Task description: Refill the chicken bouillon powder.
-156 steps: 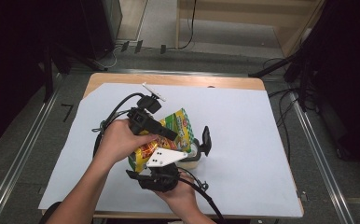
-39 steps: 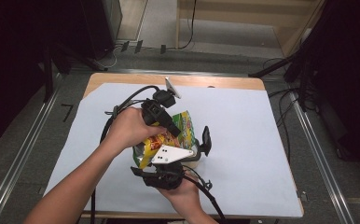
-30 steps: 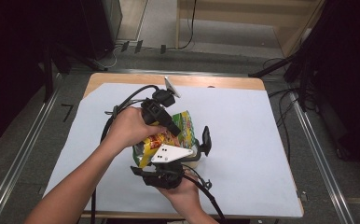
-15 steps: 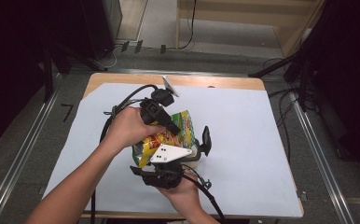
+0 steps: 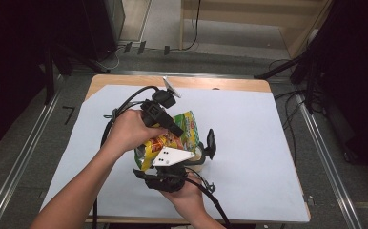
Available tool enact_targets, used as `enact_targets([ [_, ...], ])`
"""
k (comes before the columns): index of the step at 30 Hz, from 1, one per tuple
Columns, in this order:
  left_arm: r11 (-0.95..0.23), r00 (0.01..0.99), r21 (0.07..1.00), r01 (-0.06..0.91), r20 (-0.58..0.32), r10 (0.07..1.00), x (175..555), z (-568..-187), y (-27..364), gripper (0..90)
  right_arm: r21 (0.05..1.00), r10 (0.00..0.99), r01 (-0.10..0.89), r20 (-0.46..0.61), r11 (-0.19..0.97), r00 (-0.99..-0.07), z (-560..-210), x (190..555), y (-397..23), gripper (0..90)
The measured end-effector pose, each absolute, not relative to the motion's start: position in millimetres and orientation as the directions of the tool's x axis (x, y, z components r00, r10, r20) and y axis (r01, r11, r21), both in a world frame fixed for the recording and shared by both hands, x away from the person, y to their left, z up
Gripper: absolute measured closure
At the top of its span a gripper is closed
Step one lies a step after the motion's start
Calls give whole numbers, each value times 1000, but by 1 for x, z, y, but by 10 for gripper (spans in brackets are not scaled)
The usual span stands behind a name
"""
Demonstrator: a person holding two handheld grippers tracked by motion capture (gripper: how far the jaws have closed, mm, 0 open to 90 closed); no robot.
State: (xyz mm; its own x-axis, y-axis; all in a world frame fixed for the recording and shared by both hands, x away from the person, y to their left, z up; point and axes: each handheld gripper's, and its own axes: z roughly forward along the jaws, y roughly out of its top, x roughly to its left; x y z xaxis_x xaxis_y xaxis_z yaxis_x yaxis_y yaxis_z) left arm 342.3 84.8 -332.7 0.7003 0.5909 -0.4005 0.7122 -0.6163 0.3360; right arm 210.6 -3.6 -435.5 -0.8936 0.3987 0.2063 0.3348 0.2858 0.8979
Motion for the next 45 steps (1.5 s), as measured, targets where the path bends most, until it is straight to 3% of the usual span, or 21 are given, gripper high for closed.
enact_targets([
  [16, -564, 628, 296, 771, -497, 598, 352, -340, 95, 847, 892, 404, 321, 179, 318, -897, -438, 213, 0, 659],
  [45, -552, 619, 296, 780, -493, 611, 355, -338, 101, 828, 893, 385, 315, 181, 321, -905, -434, 217, 4, 657],
])
